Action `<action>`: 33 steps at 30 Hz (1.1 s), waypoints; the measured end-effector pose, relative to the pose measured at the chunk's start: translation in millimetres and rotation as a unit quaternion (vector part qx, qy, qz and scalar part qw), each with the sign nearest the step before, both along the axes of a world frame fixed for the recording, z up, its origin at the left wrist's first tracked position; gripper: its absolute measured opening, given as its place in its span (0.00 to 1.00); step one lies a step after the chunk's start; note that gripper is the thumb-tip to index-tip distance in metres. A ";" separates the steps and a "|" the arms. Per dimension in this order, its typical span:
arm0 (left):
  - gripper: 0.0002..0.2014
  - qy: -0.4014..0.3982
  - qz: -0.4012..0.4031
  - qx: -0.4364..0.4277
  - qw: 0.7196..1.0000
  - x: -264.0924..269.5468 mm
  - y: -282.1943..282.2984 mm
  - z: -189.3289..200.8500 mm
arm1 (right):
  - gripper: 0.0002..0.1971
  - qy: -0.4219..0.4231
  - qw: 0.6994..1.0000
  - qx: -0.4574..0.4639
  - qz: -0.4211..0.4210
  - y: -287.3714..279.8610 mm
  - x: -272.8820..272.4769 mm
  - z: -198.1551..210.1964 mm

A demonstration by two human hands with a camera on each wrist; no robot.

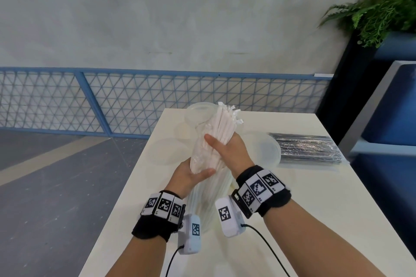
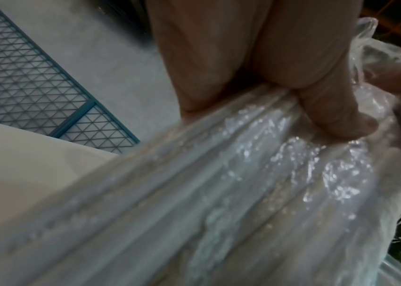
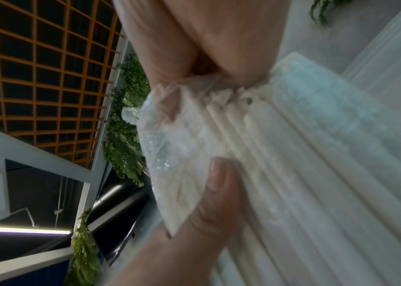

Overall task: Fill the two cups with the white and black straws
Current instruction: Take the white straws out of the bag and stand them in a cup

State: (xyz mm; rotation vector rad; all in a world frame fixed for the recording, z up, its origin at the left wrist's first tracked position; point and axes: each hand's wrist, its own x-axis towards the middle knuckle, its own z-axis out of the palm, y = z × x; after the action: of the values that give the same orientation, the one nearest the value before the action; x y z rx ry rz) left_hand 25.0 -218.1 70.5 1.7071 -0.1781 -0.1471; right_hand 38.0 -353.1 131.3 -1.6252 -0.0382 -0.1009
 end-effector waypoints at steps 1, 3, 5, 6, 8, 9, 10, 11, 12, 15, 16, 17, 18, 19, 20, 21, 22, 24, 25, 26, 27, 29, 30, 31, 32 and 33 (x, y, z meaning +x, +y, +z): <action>0.14 0.001 0.002 0.001 1.000 0.0 0.0 0.1 | 0.17 -0.006 1.000 0.014 -0.007 -0.8 1.4 3.3; 0.11 0.006 0.005 0.003 1.000 0.5 -0.5 -0.2 | 0.17 -0.021 0.999 0.046 -0.017 -5.3 5.6 11.7; 0.09 0.007 0.008 0.010 1.000 1.1 -0.8 0.1 | 0.18 -0.032 0.997 0.070 -0.024 -9.7 10.1 19.1; 0.09 0.008 0.008 0.013 1.000 1.2 -0.2 -0.7 | 0.18 -0.033 0.996 0.082 -0.027 -11.3 11.8 21.7; 0.09 0.010 0.009 0.011 1.000 1.1 -0.2 -1.6 | 0.17 -0.030 0.993 0.114 -0.032 -14.0 12.2 24.8; 0.09 0.008 0.009 0.010 1.000 0.7 -0.5 -1.4 | 0.17 -0.024 0.991 0.127 -0.033 -15.2 11.4 23.9; 0.09 0.006 0.007 0.011 1.000 0.2 -1.4 -1.4 | 0.17 -0.016 0.991 0.131 -0.030 -15.9 10.3 21.4; 0.09 0.003 0.005 0.011 1.000 -0.2 -2.5 -1.2 | 0.18 -0.007 0.993 0.119 -0.025 -15.7 8.4 17.7; 0.09 0.000 0.005 0.010 1.000 -0.5 -3.4 -0.4 | 0.19 0.006 0.995 0.098 -0.018 -14.5 6.7 12.5; 0.09 -0.006 0.002 0.006 1.000 -1.0 -5.5 1.8 | 0.21 0.036 0.998 0.037 -0.030 -7.8 2.7 -1.7; 0.08 -0.006 0.000 0.007 1.000 -1.5 -6.2 2.8 | 0.21 0.040 0.998 0.036 -0.046 -6.2 2.4 -3.5; 0.08 -0.006 -0.002 0.007 1.000 -2.0 -6.6 3.7 | 0.20 0.041 0.996 0.044 -0.058 -5.3 2.8 -3.4; 0.08 -0.005 -0.004 0.005 1.000 -2.5 -6.3 3.5 | 0.19 0.041 0.995 0.059 -0.067 -5.0 3.4 -2.0; 0.08 -0.002 -0.006 0.002 1.000 -3.1 -5.9 3.5 | 0.17 0.040 0.994 0.076 -0.073 -5.0 4.0 0.8; 0.08 0.001 -0.008 0.001 1.000 -3.3 -5.4 3.2 | 0.15 0.036 0.992 0.096 -0.078 -5.7 5.3 4.1; 0.08 0.003 -0.008 0.005 1.000 -3.0 -4.6 2.7 | 0.13 0.032 0.989 0.117 -0.081 -6.7 6.3 8.3; 0.09 0.003 -0.006 0.010 1.000 -2.6 -3.7 1.8 | 0.12 0.027 0.986 0.138 -0.085 -7.9 7.8 12.1; 0.11 0.006 -0.003 0.014 1.000 -1.8 -2.1 0.0 | 0.13 0.013 0.983 0.163 -0.085 -10.8 9.2 18.3; 0.12 0.006 -0.001 0.013 1.000 -1.4 -1.7 -0.9 | 0.13 0.009 0.983 0.165 -0.080 -11.9 9.1 19.5; 0.11 0.005 0.001 0.013 1.000 -1.1 -1.4 -1.7 | 0.11 0.008 0.985 0.157 -0.072 -12.3 8.7 19.3; 0.10 0.001 0.004 0.015 1.000 -1.6 -1.7 -1.6 | 0.11 0.014 0.989 0.136 -0.061 -11.9 7.9 17.7; 0.08 -0.009 0.007 0.015 1.000 -2.4 -2.4 -2.0 | 0.14 0.041 0.996 0.079 -0.031 -8.3 5.7 9.9; 0.08 -0.011 0.008 0.014 1.000 -2.5 -2.6 -2.2 | 0.15 0.052 0.997 0.054 -0.022 -5.6 4.7 5.3; 0.07 -0.012 0.008 0.013 1.000 -3.0 -2.9 -1.7 | 0.16 0.057 0.997 0.042 -0.026 -3.7 3.8 1.9; 0.07 -0.012 0.007 0.012 1.000 -3.4 -3.0 -1.0 | 0.15 0.058 0.997 0.042 -0.040 -2.6 4.2 0.0; 0.07 -0.012 0.006 0.012 1.000 -3.8 -3.2 0.1 | 0.15 0.056 0.996 0.052 -0.054 -2.6 4.2 0.7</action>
State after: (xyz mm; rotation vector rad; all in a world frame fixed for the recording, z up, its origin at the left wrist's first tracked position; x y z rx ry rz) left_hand 21.2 -221.3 70.6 1.7335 -0.1853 -0.1204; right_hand 42.2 -355.7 132.0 -1.5266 0.1387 -0.0928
